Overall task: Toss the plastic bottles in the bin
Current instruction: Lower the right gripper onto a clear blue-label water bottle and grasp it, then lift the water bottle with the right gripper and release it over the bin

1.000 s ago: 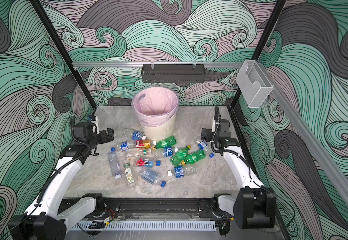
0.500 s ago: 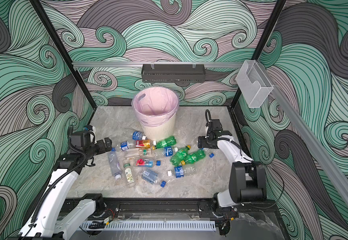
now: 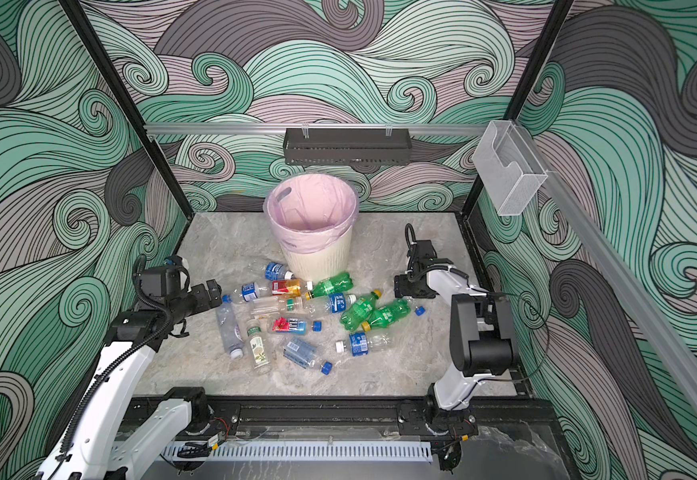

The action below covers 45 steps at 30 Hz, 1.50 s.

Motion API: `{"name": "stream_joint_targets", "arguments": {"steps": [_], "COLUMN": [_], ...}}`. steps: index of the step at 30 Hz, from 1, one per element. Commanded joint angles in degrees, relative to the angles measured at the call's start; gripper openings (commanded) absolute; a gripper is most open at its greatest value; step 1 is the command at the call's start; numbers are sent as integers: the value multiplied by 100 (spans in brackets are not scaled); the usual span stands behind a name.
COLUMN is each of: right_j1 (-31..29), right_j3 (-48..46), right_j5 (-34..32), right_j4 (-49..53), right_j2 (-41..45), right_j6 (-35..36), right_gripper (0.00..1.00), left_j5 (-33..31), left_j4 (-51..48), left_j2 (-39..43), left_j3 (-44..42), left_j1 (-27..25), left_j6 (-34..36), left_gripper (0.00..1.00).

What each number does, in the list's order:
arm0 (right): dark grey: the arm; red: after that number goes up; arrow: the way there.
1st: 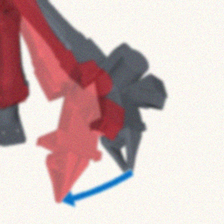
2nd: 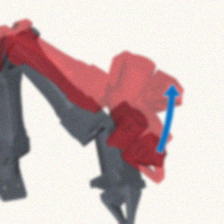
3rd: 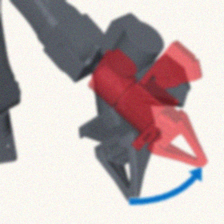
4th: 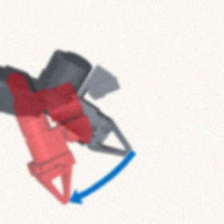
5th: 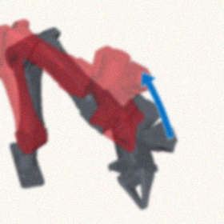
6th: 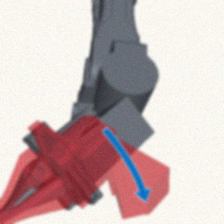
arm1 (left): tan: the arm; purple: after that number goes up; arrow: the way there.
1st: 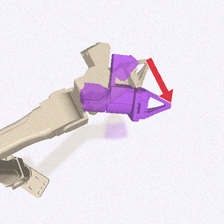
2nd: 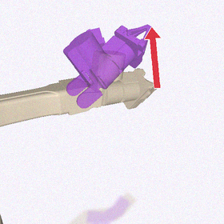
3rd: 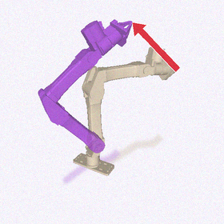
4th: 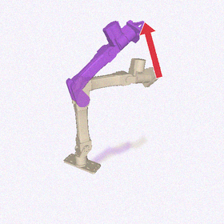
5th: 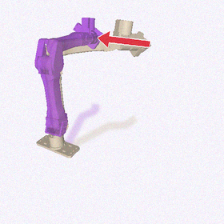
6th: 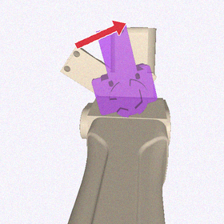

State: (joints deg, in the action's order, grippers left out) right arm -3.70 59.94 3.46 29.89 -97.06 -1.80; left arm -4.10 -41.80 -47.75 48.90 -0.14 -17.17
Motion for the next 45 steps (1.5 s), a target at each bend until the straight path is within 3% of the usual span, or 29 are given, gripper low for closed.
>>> {"name": "stream_joint_targets", "arguments": {"steps": [1,11,18,30,35,42,45], "right_j1": [-34,-34,-34,-32,-34,-98,-186], "right_j3": [231,459,450,609,732,425,387], "right_j5": [-67,-146,-793,-1044,-420,1824,2423], "right_j4": [-133,-168,-141,-3,62,-384,-455], "right_j2": [-226,-610,-589,422,1299,2632,3037], "right_j6": [-63,-253,-338,-282,-348,-479,-579], "right_gripper": [79,69,55,48,48,48,47], "left_j5": [167,146,199,284,236,493,555], "left_j4": [-197,-291,-224,-160,-154,57,58], "left_j2": [148,277,223,166,31,-45,-127], "left_j3": [43,18,-48,-74,-82,-147,-109], "left_j1": [-9,-3,-4,-10,-8,-4,-4], "left_j6": [129,240,238,234,133,62,69], "left_gripper": [99,99,99,99,99,99,99]}}
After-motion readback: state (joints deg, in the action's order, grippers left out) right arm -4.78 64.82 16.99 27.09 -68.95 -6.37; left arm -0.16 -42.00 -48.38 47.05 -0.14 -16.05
